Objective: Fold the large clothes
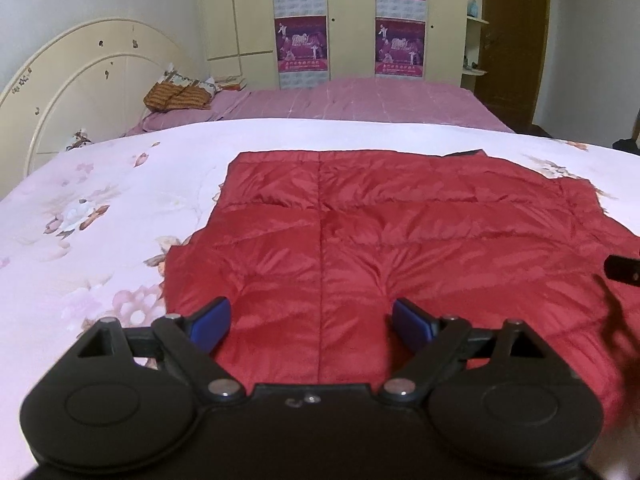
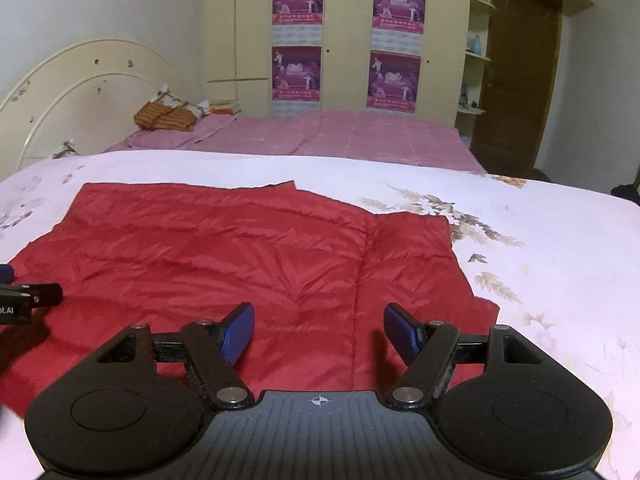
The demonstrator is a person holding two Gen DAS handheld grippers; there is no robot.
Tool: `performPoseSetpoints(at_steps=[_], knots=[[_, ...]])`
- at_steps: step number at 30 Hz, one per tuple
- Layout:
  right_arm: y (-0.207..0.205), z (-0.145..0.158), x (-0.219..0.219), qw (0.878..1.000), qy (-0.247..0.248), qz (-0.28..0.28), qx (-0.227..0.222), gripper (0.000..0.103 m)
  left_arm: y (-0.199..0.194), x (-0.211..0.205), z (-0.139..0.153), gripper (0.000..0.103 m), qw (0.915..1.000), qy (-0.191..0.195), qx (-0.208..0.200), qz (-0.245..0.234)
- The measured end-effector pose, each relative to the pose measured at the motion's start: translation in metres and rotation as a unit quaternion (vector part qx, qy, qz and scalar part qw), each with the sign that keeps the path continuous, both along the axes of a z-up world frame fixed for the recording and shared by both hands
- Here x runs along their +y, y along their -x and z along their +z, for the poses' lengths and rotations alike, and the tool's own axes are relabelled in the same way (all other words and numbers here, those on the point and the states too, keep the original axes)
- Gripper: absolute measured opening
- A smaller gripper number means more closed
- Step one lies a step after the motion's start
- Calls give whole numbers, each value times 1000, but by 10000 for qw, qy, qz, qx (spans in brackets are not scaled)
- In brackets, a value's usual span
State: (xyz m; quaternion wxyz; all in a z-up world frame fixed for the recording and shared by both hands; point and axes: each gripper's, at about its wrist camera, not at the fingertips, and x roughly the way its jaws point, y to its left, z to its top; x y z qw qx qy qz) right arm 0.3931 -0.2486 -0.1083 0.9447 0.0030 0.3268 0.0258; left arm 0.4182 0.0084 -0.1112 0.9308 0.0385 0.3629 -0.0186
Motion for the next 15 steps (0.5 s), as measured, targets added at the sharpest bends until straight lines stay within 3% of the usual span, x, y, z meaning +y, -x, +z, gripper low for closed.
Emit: performPoseSetpoints(at_steps=[3, 10, 15], knots=[[19, 4, -6, 9997, -227, -19, 87, 71, 19, 12, 7, 87, 9998, 203, 13, 79], [68, 5, -24, 9965, -492, -175, 650, 71, 60, 45, 8, 88, 9942, 846, 527, 397], [93, -5, -37, 9899, -775, -372, 1127, 71, 78, 61, -4, 90, 9818, 1481, 998, 646]])
